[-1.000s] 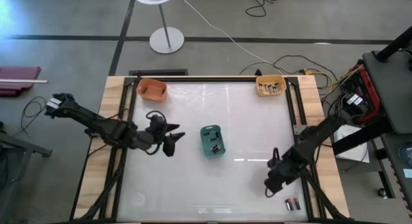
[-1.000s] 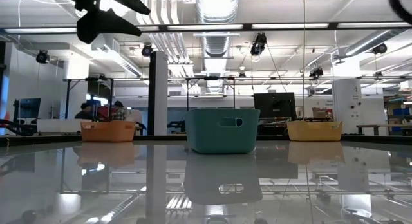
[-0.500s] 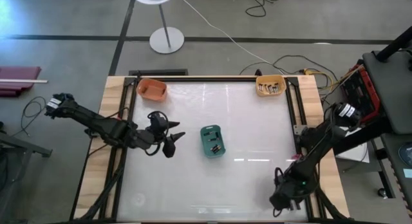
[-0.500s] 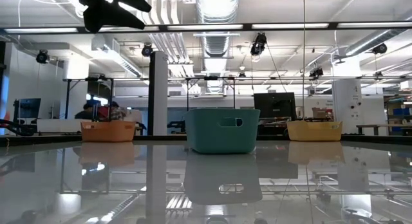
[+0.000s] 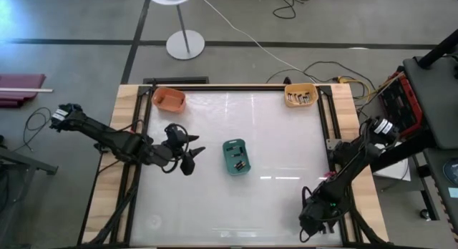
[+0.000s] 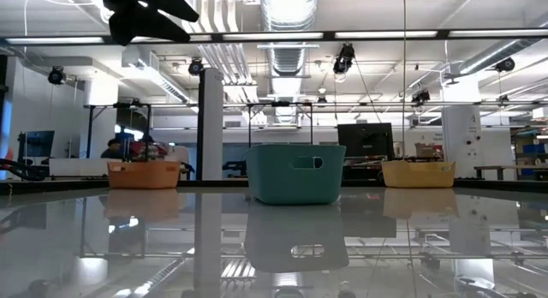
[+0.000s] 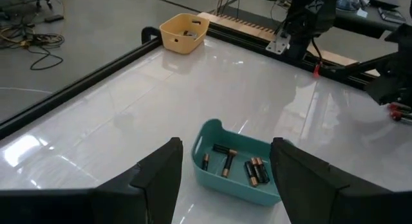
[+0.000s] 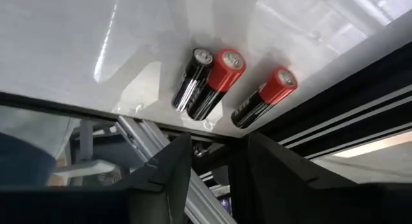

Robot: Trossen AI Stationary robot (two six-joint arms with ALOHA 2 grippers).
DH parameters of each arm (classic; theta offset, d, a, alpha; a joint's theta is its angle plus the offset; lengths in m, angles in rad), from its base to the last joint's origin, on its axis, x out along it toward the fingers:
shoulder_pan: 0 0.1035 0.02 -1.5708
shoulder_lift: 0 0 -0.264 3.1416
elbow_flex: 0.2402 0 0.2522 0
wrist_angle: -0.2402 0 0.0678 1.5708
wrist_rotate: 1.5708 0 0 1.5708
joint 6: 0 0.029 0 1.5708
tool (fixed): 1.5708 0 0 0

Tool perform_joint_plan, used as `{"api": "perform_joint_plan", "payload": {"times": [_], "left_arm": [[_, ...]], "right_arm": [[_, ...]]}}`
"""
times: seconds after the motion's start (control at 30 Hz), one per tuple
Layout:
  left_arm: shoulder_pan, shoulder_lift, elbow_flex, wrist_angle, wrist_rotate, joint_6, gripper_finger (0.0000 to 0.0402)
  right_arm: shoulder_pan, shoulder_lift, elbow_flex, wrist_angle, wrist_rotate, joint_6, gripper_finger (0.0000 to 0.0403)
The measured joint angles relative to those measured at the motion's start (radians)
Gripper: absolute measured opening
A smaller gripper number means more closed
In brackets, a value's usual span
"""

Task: Sort batteries
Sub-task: Put the red battery into the orange bin

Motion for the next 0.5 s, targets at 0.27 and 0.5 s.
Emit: {"api": "perform_joint_plan", "payload": {"times": [0.27,0.5], "left_arm": [[0.000,0.000,-0.001,-0.005,0.000,0.000,0.0212],[0.000,0.000,-0.001,-0.025,0.000,-0.016,0.0212]], "right_arm": [[-0.076,-0.005,0.087,-0.024,0.076,-0.116,0.0151],[-0.040,0.029,0.221,-0.242,0.077,-0.505,0.0179]]}}
